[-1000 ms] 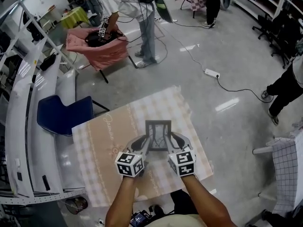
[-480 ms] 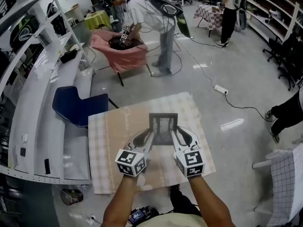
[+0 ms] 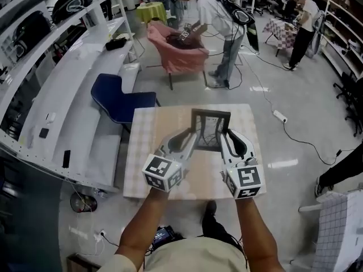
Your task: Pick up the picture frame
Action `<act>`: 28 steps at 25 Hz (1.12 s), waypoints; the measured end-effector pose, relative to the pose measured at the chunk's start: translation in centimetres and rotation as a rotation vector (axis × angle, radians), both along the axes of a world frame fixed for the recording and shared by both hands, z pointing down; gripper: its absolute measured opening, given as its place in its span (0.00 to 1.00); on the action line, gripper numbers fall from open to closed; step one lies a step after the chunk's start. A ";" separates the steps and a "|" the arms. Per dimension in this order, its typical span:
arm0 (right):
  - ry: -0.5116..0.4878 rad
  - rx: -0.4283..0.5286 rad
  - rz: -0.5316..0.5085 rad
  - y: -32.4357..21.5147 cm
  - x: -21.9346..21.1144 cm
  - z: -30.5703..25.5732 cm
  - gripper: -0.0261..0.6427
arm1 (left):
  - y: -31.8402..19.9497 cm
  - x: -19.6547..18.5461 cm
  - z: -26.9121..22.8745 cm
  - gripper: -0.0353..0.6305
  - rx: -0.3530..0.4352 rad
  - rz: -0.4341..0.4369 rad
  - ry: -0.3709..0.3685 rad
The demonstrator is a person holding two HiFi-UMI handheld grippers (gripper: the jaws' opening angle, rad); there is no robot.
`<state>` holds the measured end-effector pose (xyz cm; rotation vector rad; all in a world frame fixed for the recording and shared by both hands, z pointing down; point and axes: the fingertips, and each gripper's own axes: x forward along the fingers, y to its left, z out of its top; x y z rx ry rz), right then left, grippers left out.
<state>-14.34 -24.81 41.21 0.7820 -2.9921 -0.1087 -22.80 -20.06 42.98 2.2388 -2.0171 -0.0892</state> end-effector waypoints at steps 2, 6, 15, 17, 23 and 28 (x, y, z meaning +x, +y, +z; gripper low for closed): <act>-0.014 0.022 -0.023 2.0 -0.8 -1.5 0.16 | 2.1 -0.8 -1.5 0.16 0.025 -0.018 -0.015; -0.032 0.064 -0.060 5.8 -3.4 -3.8 0.16 | 6.2 -3.3 -3.8 0.16 0.067 -0.053 -0.033; -0.072 0.126 -0.144 11.4 -4.6 -8.7 0.16 | 12.4 -4.1 -8.8 0.16 0.152 -0.109 -0.077; -0.076 0.135 -0.163 12.6 -5.4 -9.5 0.16 | 13.7 -4.9 -9.6 0.16 0.170 -0.120 -0.079; -0.087 0.164 -0.185 15.6 -7.7 -11.4 0.16 | 16.8 -7.0 -11.4 0.16 0.210 -0.141 -0.091; -0.092 0.186 -0.198 16.5 -7.6 -12.4 0.16 | 17.8 -6.9 -12.3 0.16 0.236 -0.152 -0.097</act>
